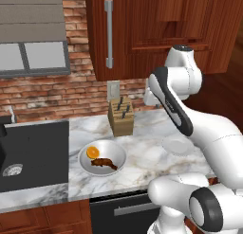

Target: Remove the orange from the bowl and place it on the small plate. Then place the bowl with only the chicken drumstick in the microwave, close the door, and press the start button to microwave the chicken drumstick.

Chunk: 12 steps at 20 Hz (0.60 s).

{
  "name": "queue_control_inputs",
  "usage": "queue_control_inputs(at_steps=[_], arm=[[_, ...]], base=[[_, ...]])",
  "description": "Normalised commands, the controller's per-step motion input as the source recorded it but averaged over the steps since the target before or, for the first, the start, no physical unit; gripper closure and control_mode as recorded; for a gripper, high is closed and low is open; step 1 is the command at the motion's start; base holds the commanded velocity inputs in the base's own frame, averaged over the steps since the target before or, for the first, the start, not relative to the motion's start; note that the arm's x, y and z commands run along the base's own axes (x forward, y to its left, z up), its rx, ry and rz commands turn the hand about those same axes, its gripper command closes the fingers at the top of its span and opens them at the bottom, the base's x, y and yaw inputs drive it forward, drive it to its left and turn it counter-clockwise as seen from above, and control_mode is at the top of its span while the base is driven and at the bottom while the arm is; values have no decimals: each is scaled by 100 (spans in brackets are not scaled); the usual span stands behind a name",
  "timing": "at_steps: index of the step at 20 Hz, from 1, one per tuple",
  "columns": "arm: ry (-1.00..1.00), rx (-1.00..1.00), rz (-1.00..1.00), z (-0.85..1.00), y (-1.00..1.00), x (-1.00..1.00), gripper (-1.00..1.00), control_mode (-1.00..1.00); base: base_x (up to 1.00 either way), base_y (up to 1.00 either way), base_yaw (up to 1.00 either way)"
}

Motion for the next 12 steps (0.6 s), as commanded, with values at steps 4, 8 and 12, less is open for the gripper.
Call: queue_control_inputs(at_steps=[4,8,12], arm=[[0,0,0,0,0,-1,-100,-100],[2,-1,0,-20,69,-4,-100,-100],[3,-3,1,-63,100,-25,-100,-100]], base=[[0,0,0],[0,0,0],[0,0,0]])
